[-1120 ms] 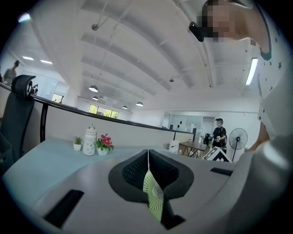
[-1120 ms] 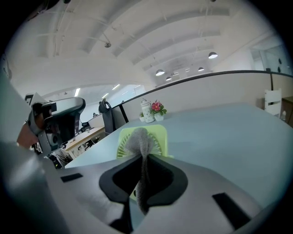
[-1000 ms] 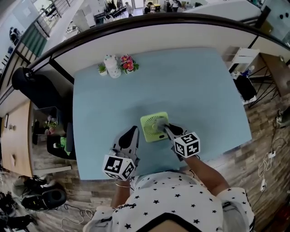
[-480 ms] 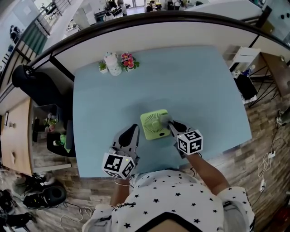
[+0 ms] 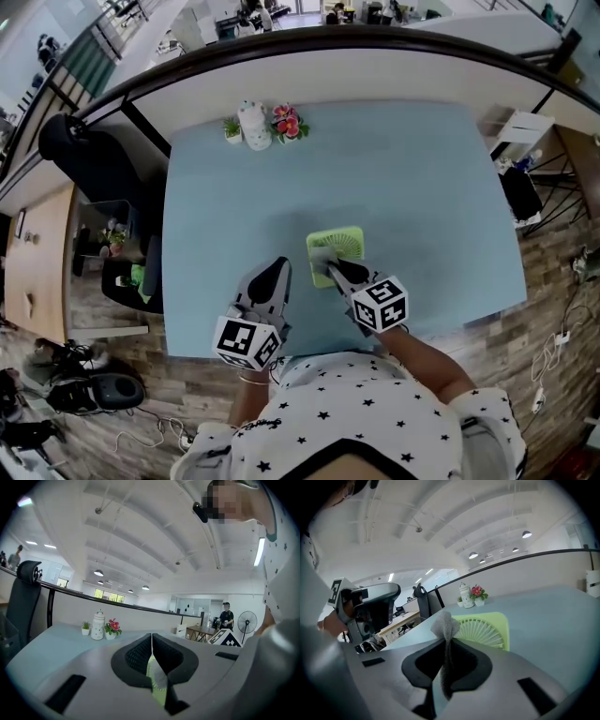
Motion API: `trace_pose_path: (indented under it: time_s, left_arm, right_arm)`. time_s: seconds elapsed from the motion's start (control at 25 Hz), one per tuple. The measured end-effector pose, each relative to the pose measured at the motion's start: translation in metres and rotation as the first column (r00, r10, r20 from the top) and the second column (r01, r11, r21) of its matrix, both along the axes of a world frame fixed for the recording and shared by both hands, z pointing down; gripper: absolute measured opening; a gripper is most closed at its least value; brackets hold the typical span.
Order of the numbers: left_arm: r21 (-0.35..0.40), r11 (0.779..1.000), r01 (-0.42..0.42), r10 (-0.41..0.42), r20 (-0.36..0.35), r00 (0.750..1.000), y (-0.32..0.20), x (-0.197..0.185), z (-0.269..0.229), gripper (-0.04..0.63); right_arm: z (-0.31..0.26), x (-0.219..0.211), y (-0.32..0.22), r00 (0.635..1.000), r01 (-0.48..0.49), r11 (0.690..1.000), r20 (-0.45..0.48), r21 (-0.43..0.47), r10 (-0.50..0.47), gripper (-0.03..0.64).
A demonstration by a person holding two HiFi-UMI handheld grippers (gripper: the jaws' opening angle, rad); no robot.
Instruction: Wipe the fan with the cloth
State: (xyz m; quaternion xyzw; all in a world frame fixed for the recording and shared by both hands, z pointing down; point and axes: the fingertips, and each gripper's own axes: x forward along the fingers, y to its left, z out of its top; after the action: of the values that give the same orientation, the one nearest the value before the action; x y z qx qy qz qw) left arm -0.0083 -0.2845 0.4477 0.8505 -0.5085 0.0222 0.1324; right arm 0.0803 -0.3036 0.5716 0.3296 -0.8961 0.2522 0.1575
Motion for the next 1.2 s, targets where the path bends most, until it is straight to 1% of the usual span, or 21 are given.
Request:
trace_pose_path:
  time_s: [0.12,0.24,0.36,0.52,0.8,1.2]
  left_arm:
    - [-0.005,1.0,0.03,-0.03,0.004,1.0,0.003,-0.012,0.001,0.032]
    - [-0.01,0.998,0.055,-0.055,0.006,0.998,0.006,-0.024,0.004,0.032]
    - [-0.016,0.998,0.068,-0.068,0.007,0.998,0.007,-0.029,0.005,0.032]
    - [-0.017,0.998,0.064,-0.064,0.01,0.998,0.006,-0.029,0.007,0.032]
    - [-0.023,0.999,0.023,-0.023,0.008,1.0,0.0,-0.014,0.009,0.032]
    - [-0.021,0.998,-0.061,0.061,0.002,0.998,-0.009,0.018,0.008,0.032]
  right_arm:
    - [0.01,-0.019,0.008,0.998,0.054,0.998,-0.018,-0.015,-0.055,0.029]
    - [0.022,-0.031,0.013,0.995,0.087,0.996,-0.046,-0.026,-0.088,0.029]
    - [0.033,-0.033,0.015,0.992,0.096,0.995,-0.074,-0.04,-0.099,0.029]
    - [0.042,-0.027,0.014,0.99,0.094,0.995,-0.102,-0.043,-0.098,0.029]
    - [0.042,-0.005,0.011,0.993,0.049,0.998,-0.108,-0.045,-0.054,0.029]
    - [0.043,0.054,-0.001,0.988,-0.101,0.994,-0.123,-0.044,0.095,0.029]
